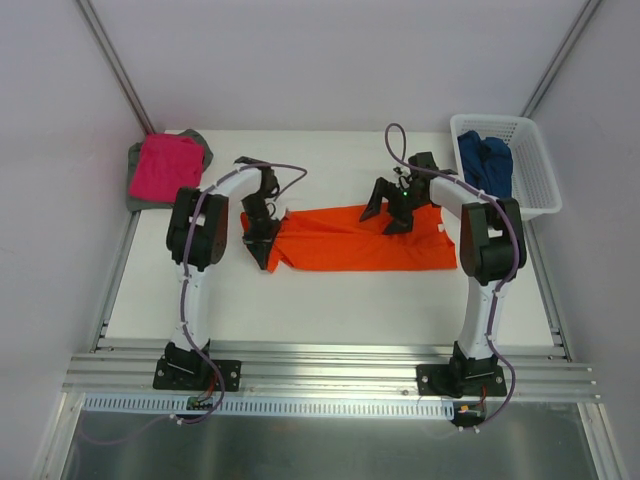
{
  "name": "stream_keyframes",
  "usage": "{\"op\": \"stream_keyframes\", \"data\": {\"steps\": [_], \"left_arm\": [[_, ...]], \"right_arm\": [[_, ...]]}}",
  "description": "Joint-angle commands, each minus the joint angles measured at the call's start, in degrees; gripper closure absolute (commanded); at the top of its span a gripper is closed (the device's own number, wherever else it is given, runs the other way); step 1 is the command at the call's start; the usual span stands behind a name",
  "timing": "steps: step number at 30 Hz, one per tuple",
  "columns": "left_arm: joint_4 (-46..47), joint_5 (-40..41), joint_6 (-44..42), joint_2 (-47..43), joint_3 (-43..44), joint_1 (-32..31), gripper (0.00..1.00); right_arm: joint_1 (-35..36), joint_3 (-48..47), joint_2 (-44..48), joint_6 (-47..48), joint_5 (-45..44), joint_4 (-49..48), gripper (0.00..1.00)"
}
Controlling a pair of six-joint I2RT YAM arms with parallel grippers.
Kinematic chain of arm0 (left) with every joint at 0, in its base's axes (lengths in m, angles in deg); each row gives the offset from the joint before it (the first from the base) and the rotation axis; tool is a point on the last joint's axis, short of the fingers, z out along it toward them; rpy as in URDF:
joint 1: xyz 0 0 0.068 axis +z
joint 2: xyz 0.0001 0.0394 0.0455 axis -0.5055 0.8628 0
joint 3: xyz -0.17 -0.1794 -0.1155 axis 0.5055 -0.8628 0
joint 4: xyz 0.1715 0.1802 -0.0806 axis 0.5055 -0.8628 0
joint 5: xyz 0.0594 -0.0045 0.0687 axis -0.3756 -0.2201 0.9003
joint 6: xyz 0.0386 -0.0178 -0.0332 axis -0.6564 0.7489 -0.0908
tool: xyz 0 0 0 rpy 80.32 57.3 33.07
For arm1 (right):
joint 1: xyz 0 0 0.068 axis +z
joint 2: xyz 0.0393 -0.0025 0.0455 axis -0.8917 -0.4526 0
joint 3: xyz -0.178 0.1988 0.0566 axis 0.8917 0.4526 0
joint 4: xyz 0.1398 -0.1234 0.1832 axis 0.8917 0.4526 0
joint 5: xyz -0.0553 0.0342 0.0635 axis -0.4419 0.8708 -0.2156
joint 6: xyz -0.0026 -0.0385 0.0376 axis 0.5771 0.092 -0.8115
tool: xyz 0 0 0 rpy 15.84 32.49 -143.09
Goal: Fold and stack the t-shirts
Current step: Fold the tshirt
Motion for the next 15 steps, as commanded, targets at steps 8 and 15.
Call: {"op": "stream_keyframes", "data": {"steps": [8, 15], "left_arm": [[-3.66, 15.26, -3.65, -5.24, 6.11, 6.81, 1.00], [-1.03, 21.57, -4.89, -0.58, 15.69, 4.80, 0.69]], "right_arm": [[-1.18, 4.15, 1.51, 3.19, -2.80, 3.65, 0.04], [-1.09, 5.65, 3.01, 4.07, -2.72, 3.92, 0.05]]}}
